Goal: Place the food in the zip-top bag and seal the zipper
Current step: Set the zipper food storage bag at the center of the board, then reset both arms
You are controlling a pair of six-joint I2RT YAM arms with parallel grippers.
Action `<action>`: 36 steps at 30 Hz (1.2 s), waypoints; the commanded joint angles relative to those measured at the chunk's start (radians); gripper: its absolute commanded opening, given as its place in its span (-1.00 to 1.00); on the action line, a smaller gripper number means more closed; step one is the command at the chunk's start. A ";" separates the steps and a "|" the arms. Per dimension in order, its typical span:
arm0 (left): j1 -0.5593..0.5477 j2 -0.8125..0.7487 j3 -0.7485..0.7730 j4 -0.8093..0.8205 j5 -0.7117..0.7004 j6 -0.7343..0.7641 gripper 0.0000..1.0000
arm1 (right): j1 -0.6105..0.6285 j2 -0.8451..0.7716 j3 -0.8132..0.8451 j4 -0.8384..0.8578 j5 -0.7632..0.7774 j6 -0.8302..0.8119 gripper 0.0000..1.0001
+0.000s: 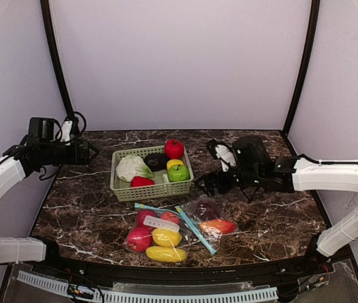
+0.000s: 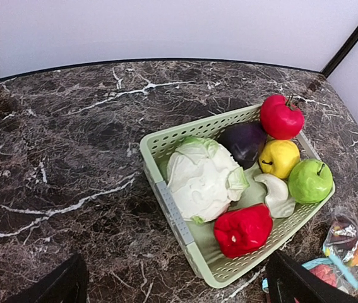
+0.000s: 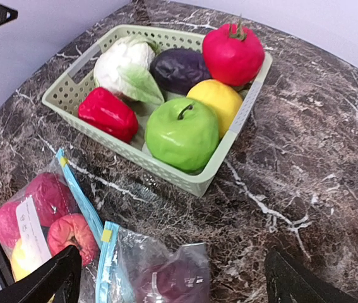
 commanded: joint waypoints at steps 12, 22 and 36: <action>0.190 -0.142 -0.097 -0.111 -0.099 0.021 0.97 | -0.433 -0.090 -0.107 -0.068 -0.057 0.104 0.97; 0.219 -0.373 -0.143 -0.071 -0.231 0.013 0.98 | -0.696 -0.412 -0.283 -0.006 0.054 0.034 0.97; 0.219 -0.497 -0.177 -0.052 -0.261 -0.002 0.98 | -0.707 -0.662 -0.400 0.091 0.059 -0.060 0.97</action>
